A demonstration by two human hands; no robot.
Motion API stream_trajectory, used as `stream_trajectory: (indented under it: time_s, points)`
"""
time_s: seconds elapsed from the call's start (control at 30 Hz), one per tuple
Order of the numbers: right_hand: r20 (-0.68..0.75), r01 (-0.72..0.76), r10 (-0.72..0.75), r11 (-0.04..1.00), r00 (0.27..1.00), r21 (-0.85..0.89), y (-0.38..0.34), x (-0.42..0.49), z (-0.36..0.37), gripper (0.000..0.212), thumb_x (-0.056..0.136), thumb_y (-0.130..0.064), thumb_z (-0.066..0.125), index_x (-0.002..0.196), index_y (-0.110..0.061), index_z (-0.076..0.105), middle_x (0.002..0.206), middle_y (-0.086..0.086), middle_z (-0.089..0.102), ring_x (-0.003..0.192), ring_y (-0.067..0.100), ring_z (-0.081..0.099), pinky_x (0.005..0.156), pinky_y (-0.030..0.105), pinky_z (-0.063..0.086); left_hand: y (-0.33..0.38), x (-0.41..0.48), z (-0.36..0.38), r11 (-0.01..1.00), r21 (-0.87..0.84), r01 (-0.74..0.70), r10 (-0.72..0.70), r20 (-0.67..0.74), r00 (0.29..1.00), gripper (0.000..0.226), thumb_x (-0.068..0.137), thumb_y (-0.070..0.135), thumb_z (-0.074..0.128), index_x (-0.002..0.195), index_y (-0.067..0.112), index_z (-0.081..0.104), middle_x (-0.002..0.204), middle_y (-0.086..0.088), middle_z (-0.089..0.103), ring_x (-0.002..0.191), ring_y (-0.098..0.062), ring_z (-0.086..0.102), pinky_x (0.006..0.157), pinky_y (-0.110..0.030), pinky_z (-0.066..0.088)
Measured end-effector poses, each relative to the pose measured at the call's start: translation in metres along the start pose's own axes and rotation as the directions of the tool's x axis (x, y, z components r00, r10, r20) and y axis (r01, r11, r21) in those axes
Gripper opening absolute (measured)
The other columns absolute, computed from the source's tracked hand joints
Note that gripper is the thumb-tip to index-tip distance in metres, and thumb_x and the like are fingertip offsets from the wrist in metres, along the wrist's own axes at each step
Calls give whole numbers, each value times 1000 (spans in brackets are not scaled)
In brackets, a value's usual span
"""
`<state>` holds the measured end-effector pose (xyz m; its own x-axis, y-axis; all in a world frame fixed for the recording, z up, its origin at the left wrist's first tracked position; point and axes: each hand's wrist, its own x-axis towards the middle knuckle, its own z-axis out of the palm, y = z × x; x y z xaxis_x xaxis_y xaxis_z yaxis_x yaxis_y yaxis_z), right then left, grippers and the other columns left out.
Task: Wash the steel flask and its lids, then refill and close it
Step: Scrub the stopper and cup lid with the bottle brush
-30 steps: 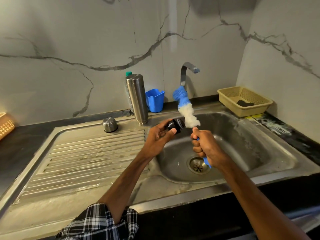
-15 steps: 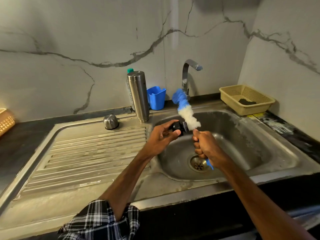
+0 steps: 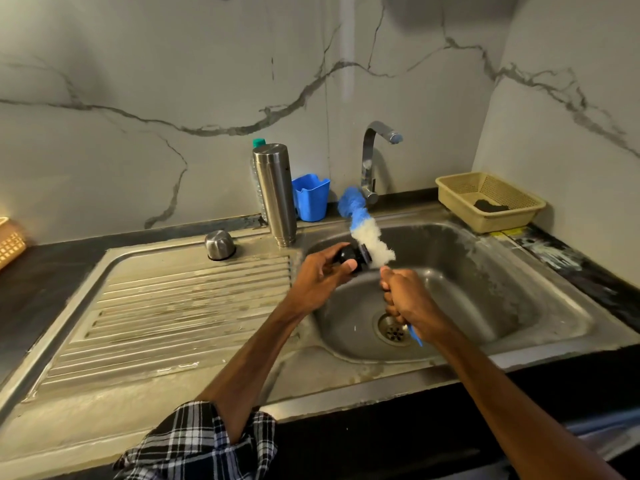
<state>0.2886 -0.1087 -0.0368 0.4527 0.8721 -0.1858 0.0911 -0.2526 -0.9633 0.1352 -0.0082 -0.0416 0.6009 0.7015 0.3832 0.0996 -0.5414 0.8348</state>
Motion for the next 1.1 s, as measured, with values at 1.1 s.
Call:
stream_trajectory:
  time_s: [1.1]
  points:
    - [-102,129,-178,921,979,-367,7,15,-6,44,103,-29,46,67,-9,61,54,0,54,52,17,47,52,29,31,-11,3,6,995,82,64,-61,-42,997,49,91,36,74,136,26,58,124,2,67,110,-13,67,91,-36,60]
